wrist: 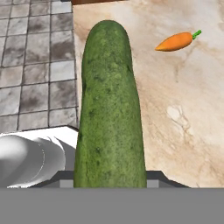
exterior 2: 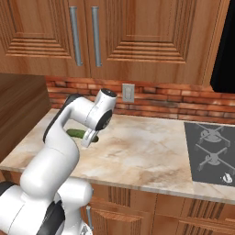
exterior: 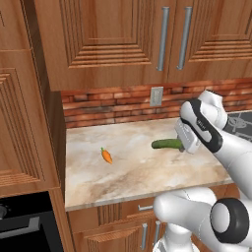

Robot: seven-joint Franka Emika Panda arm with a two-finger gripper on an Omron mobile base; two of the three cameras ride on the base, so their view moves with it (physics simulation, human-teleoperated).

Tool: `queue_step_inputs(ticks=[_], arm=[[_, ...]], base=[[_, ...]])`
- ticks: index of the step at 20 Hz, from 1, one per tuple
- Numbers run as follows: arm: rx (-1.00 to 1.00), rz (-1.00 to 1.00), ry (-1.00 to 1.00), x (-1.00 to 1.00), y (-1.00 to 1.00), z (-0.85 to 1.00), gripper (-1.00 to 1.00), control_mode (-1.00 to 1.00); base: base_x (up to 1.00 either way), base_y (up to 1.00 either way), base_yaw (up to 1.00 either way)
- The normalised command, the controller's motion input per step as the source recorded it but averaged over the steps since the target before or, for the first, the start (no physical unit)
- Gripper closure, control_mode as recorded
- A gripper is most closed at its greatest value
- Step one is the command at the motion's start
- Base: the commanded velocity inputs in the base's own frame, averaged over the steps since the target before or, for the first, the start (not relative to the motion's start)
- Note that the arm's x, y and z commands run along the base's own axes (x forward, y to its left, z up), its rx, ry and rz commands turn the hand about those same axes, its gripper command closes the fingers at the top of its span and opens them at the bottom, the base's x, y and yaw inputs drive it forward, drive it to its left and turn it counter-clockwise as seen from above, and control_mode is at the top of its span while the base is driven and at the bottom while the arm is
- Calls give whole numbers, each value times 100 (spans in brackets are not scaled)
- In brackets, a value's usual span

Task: Place the two vegetables and bowl onto the tray for setting up a vegetable dip station.

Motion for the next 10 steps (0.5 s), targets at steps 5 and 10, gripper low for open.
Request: queue_step_inputs(ticks=[5, 10], arm=[[0, 0, 0, 0, 0, 0, 100, -100], [0, 0, 0, 0, 0, 0, 100, 100]], base=[[0, 0, 0], [0, 0, 0]])
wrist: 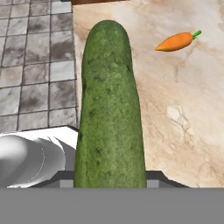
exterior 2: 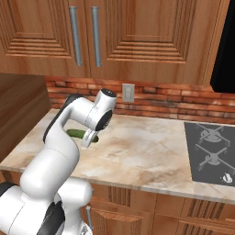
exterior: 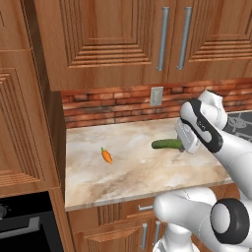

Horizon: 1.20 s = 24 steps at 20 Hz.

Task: Place the two vegetables and bowl onto the tray for setting up a vegetable dip station.

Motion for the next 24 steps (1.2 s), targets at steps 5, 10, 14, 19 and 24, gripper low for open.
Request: queue_step_inputs(ticks=[5, 10, 14, 19, 24], arm=[[0, 0, 0, 0, 0, 0, 100, 100], [0, 0, 0, 0, 0, 0, 100, 100], [0, 0, 0, 0, 0, 0, 100, 100], [0, 0, 0, 0, 0, 0, 100, 100], [0, 0, 0, 0, 0, 0, 100, 100]], base=[[0, 0, 0], [-17, 0, 0], [-42, -5, 0], [-37, -6, 0], [-3, -43, 0]])
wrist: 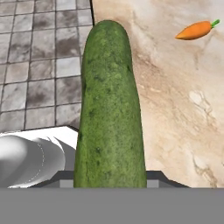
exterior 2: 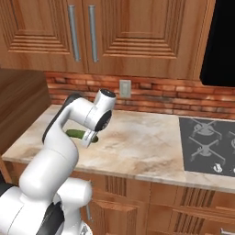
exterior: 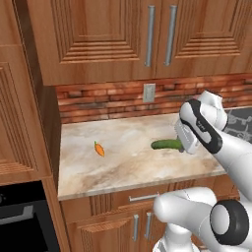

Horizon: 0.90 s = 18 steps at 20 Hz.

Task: Place the two vegetables and bowl onto the tray for setting up a vegetable dip station.

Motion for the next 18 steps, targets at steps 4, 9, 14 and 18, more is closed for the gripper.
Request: queue_step_inputs(ticks=[4, 9, 14, 18], arm=[[0, 0, 0, 0, 0, 0, 100, 100], [0, 0, 0, 0, 0, 0, 100, 100], [0, 0, 0, 0, 0, 0, 100, 100], [0, 0, 0, 0, 0, 0, 100, 100]], base=[[-1, -60, 4], [-5, -65, 1], [-12, -66, 0], [-13, -66, 0]])
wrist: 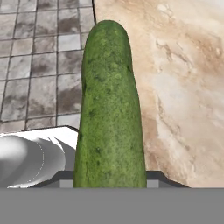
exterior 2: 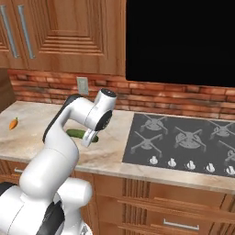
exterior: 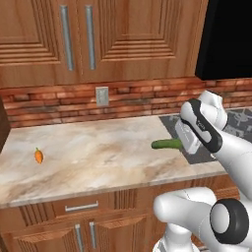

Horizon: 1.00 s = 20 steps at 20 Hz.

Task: Place the two vegetables and bowl onto the tray for setting up a vegetable dip station.

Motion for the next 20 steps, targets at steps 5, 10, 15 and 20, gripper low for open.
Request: queue_step_inputs(ticks=[5, 10, 15, 20], arm=[[0, 0, 0, 0, 0, 0, 100, 100], [0, 0, 0, 0, 0, 0, 100, 100], [0, 0, 0, 0, 0, 0, 100, 100], [0, 0, 0, 0, 0, 0, 100, 100]], base=[[-13, -66, 0], [-10, -66, 0], [-8, -67, 0], [-6, -67, 0]])
